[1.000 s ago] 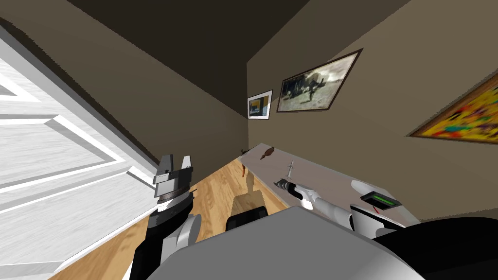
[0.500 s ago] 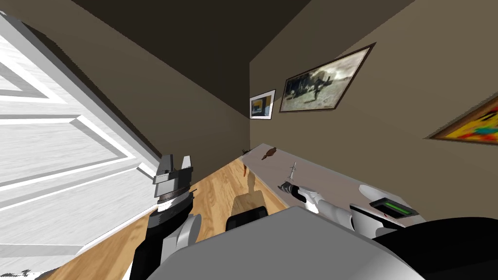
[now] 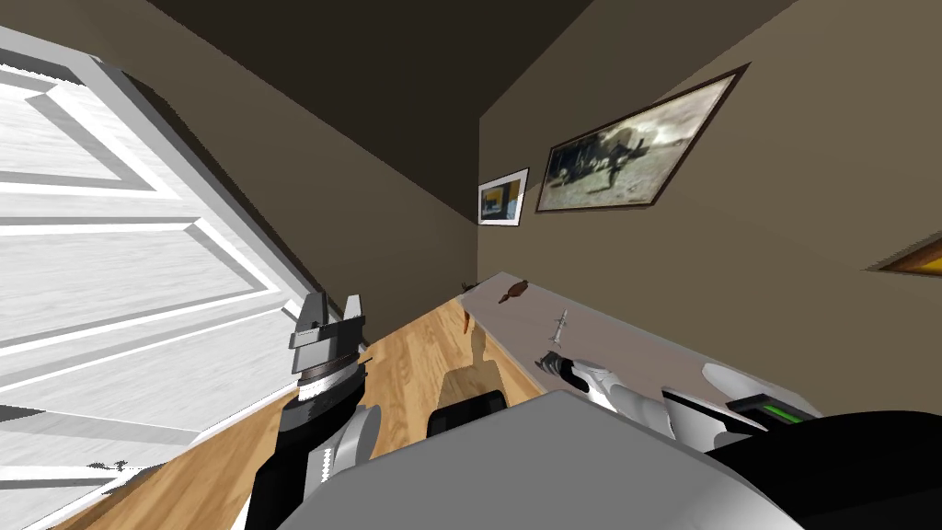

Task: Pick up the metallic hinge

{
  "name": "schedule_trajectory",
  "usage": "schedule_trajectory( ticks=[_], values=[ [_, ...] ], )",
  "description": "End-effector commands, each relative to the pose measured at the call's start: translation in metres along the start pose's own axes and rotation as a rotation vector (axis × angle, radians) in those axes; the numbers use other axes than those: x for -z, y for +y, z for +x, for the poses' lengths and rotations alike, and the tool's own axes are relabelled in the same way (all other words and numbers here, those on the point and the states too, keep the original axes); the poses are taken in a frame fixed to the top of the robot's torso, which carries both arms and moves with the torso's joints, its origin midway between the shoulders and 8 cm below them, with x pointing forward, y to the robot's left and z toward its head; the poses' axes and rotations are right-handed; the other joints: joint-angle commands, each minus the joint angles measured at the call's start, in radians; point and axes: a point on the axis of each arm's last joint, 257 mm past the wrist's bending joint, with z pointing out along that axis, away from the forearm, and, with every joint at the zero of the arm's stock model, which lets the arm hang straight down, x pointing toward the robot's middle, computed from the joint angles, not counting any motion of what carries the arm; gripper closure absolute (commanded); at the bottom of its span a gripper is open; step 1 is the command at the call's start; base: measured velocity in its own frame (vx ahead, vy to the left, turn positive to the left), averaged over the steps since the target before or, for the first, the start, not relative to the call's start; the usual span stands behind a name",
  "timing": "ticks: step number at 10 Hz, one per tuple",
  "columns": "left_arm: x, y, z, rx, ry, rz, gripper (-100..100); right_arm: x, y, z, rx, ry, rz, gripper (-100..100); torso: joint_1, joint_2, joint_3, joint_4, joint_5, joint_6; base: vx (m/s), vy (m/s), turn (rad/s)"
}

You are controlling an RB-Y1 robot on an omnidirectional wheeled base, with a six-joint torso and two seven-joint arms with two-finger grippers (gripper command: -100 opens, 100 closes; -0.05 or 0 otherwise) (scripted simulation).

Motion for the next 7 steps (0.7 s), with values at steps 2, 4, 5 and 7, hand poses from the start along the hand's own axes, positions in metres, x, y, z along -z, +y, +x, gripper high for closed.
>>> schedule_trajectory(
  ticks=[2, 4, 5, 7],
  values=[
    [0.0, 0.0, 0.0, 0.0, 0.0, 0.0, 0, 0.004, -0.008, 0.026, 0.026, 0.049, 0.015, -100, 0.0, 0.0, 0.0, 0.0, 0.0, 0.0, -0.008, -0.003, 0.089],
    [0.0, 0.0, 0.0, 0.0, 0.0, 0.0, 0, 0.004, -0.009, 0.032, 0.03, 0.06, 0.018, -100, 0.0, 0.0, 0.0, 0.0, 0.0, 0.0, -0.01, -0.005, 0.073],
    [0.0, 0.0, 0.0, 0.0, 0.0, 0.0, 0, 0.004, -0.009, 0.033, 0.032, 0.062, 0.018, 0, 0.0, 0.0, 0.0, 0.0, 0.0, 0.0, 0.0, 0.0, 0.0],
    [0.0, 0.0, 0.0, 0.0, 0.0, 0.0, 0, 0.004, -0.009, 0.031, 0.091, 0.044, 0.0, -100, -0.002, -0.006, -0.003, -0.001, 0.0, 0.002, 0.137, -0.02, -0.295]
  ],
)
